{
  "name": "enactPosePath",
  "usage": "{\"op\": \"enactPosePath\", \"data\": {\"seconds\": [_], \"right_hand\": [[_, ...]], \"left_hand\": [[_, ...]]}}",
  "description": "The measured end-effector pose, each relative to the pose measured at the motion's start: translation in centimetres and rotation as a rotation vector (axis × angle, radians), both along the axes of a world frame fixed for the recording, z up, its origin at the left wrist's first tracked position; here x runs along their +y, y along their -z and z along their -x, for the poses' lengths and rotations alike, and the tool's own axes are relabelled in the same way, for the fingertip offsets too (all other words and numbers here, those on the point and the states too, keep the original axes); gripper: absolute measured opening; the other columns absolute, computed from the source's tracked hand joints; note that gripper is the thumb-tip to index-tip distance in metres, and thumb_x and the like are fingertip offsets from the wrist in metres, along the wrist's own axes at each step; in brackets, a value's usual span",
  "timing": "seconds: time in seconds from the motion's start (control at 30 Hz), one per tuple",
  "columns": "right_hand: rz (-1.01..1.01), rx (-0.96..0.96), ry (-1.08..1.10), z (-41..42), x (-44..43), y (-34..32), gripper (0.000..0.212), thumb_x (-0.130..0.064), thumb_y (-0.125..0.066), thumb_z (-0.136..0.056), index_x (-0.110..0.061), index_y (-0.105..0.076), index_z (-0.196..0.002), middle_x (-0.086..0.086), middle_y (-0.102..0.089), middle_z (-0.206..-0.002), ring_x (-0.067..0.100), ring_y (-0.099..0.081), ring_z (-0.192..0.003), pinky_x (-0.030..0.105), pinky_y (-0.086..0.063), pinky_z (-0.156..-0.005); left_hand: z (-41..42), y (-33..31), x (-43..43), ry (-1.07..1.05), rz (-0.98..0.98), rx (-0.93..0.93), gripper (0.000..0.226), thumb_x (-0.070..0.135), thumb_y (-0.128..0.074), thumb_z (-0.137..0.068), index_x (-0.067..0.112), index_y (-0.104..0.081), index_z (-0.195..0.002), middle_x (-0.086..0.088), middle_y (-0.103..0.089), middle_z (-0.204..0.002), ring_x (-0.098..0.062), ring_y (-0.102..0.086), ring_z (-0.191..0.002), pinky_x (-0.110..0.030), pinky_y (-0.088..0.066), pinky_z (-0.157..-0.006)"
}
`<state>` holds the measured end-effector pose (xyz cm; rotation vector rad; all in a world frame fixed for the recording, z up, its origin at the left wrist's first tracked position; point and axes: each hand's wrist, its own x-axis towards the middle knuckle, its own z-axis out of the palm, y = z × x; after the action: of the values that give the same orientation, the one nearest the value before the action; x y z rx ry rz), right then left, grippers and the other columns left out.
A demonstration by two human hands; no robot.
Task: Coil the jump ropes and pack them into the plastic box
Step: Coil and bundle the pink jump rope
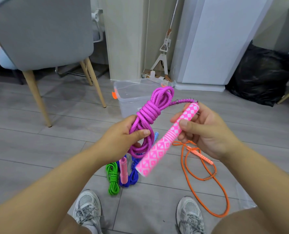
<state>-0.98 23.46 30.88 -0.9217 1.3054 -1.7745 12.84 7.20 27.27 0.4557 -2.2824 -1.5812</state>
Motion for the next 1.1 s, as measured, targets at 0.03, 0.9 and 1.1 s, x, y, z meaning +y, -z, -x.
{"op": "enactPosePath", "data": {"seconds": [0.03,0.9,1.1], "right_hand": [[-0.004,0.029,0.067,-0.1,-0.2,-0.2,0.053,-0.021,-0.082,-0.050,-0.009,-0.045,-0.087,0.008,-0.072,-0.078,0.018,-0.061,-0.046,0.023,-0.049,-0.044],[-0.015,0.313,0.426,-1.5,-0.9,-1.1,0.039,0.010,-0.071,-0.069,-0.010,-0.042,-0.085,0.008,-0.069,-0.077,0.021,-0.067,-0.053,0.025,-0.053,-0.049],[-0.042,0.381,0.413,-2.6,-1.1,0.1,0.045,0.003,-0.078,-0.066,-0.014,-0.040,-0.083,0.009,-0.069,-0.080,0.026,-0.068,-0.061,0.026,-0.053,-0.054]], "left_hand": [[0.1,-0.1,0.1,0.015,-0.032,0.001,0.014,0.015,-0.058,-0.090,0.028,-0.057,-0.089,0.014,-0.059,-0.062,-0.002,-0.052,-0.053,-0.020,-0.046,-0.055],[0.5,0.2,0.5,-0.217,-0.276,0.015,0.030,0.037,-0.062,-0.084,0.008,-0.066,-0.093,-0.024,-0.066,-0.090,-0.023,-0.058,-0.075,-0.054,-0.049,-0.083],[0.8,0.4,1.0,-0.270,-0.186,0.022,0.022,0.034,-0.064,-0.086,0.013,-0.066,-0.093,-0.024,-0.066,-0.093,-0.022,-0.059,-0.073,-0.054,-0.050,-0.079]]}}
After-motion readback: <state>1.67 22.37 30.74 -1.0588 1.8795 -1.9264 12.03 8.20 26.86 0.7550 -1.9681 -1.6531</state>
